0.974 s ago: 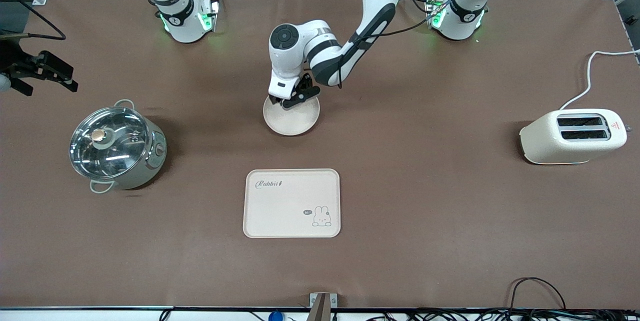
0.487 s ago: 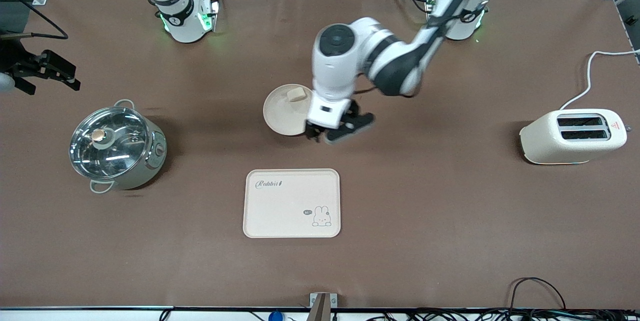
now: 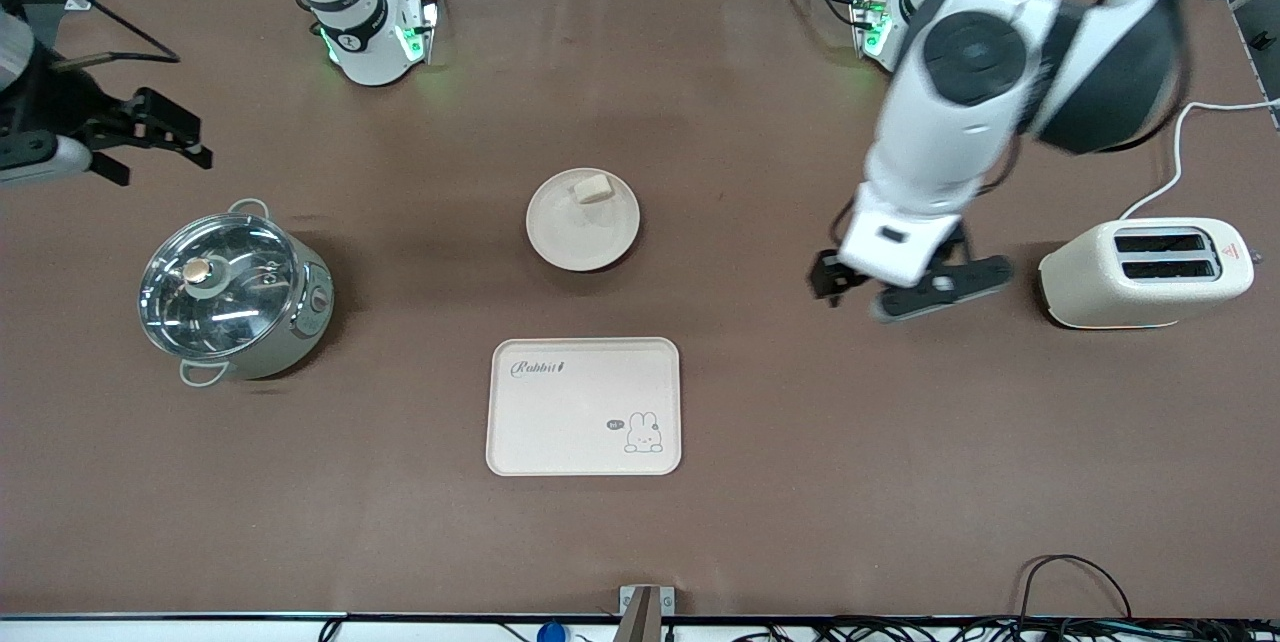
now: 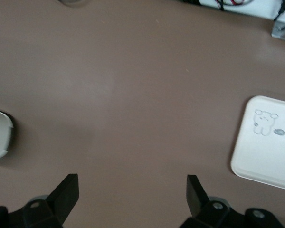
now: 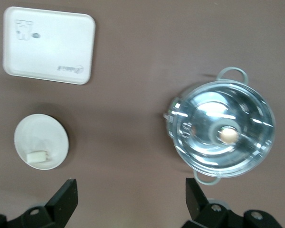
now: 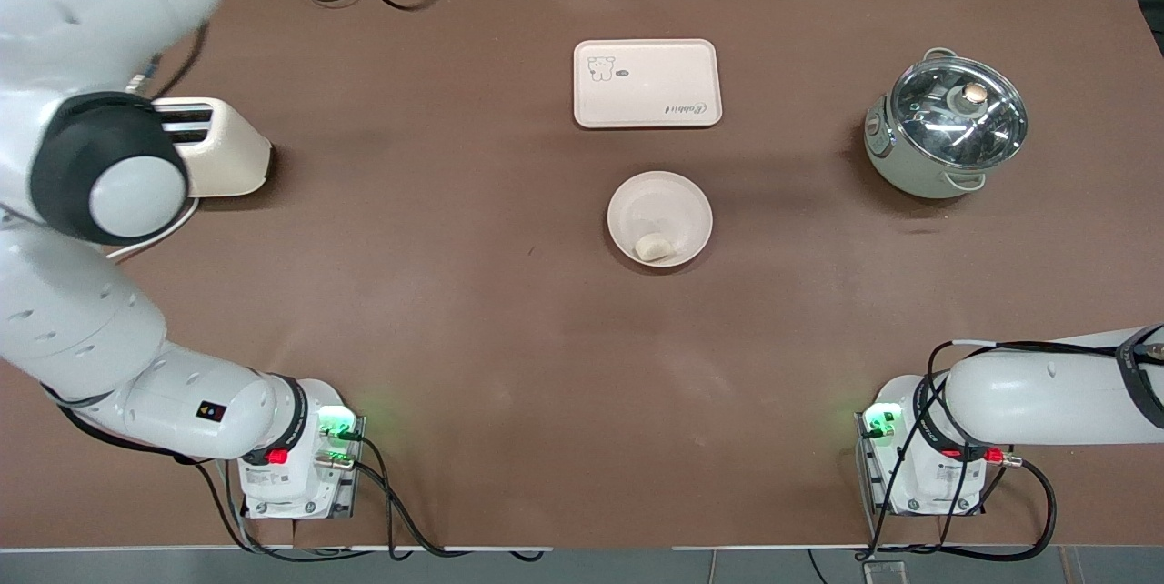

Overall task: Place bun in plate and plate on tray
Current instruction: 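Withdraw the left gripper to rest while the right gripper reaches the plate, then lower the right gripper to the plate rim and grip it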

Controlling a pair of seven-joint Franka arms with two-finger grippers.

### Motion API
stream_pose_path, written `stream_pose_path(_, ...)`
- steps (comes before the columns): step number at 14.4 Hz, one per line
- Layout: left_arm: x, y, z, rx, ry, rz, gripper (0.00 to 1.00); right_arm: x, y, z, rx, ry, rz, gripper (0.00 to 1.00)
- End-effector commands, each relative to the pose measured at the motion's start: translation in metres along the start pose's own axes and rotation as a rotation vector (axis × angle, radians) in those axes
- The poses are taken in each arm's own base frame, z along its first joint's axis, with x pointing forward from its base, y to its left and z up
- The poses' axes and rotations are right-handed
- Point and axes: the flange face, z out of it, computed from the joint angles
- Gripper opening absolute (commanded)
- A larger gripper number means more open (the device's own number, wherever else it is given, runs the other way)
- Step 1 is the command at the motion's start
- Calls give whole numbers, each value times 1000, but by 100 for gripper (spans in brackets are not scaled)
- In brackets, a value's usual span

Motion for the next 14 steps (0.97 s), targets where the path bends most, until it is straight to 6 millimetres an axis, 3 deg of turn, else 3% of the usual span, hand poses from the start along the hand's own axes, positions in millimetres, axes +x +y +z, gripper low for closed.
stream_pose_path(1,9,-61,-47,17,25,63,100,12,-33,44,6,4,6,100)
stream_pose_path(3,14,-101,-74,-2,31,135,100,23,-61,80,3,-5,16,100)
stream_pose_path(5,17,-141,-85,-12,-21,175,100,33,-94,116,-5,-32,33,100)
stream_pose_path(9,21,-213,-98,-33,-79,239,100,13,-152,214,-9,9,47,100)
stream_pose_path(11,13,-231,-104,-68,-106,212,100,5,-163,249,-17,4,44,100)
stream_pose_path(14,0,-239,-110,-69,-122,202,100,-19,-171,298,-25,4,17,100)
